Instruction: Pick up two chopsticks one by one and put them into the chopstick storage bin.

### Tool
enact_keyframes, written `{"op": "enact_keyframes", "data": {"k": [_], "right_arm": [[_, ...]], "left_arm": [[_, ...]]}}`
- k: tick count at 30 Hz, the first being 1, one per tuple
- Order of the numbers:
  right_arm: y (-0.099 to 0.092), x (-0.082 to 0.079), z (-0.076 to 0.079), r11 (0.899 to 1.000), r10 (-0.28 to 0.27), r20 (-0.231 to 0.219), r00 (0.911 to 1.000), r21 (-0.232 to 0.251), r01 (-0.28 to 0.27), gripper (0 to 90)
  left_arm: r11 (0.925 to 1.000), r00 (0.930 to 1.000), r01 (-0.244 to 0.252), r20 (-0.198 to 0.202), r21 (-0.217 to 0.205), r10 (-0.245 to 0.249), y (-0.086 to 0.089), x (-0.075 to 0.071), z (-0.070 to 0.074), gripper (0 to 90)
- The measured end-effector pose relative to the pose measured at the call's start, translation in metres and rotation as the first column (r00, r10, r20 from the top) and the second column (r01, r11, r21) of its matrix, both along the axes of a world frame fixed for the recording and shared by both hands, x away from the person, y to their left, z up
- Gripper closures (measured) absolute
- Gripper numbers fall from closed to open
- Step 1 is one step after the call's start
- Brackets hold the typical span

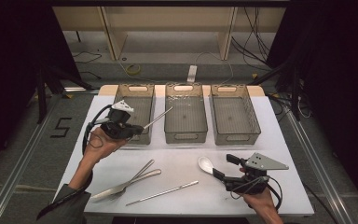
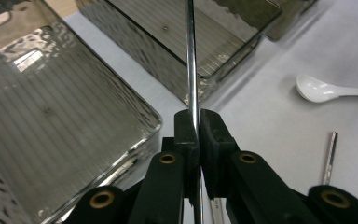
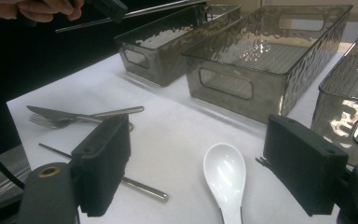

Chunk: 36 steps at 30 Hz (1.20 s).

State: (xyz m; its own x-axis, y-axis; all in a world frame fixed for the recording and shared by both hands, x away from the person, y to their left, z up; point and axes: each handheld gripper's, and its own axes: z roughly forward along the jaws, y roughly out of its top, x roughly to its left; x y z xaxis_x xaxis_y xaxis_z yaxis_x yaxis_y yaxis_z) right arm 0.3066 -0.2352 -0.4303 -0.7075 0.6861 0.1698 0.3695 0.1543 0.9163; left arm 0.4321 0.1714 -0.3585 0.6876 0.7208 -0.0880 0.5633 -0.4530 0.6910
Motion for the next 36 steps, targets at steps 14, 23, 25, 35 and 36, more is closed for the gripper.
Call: {"op": "enact_keyframes", "data": {"k": [14,23,25,35,36], "right_arm": [[0.000,0.000,0.000,1.000,0.003,-0.006,1.0000,-0.003,-0.003,23.9],[0.000,0.000,0.000,1.000,0.002,-0.008,1.0000,-0.002,-0.002,23.9],[0.000,0.000,0.000,1.000,0.003,-0.008,1.0000,-0.002,-0.003,23.9],[0.000,0.000,0.000,1.000,0.006,-0.006,1.0000,-0.002,-0.006,24.0],[0.000,0.000,0.000,1.000,0.006,-0.005,1.0000,-0.002,-0.006,24.0]], "left_arm": [[0.9917,0.9916,-0.128,0.016,0.002,0.128,0.026,0.040,0.003,85.5],[0.9796,0.9794,-0.201,0.022,-0.003,0.201,0.036,0.062,-0.004,85.5],[0.9759,0.9757,-0.218,0.023,-0.010,0.218,0.037,0.066,-0.004,85.5],[0.9616,0.9616,-0.274,0.014,-0.020,0.274,0.045,0.085,-0.013,85.4],[0.9605,0.9605,-0.278,0.012,-0.018,0.278,0.046,0.086,-0.013,85.4]]}}
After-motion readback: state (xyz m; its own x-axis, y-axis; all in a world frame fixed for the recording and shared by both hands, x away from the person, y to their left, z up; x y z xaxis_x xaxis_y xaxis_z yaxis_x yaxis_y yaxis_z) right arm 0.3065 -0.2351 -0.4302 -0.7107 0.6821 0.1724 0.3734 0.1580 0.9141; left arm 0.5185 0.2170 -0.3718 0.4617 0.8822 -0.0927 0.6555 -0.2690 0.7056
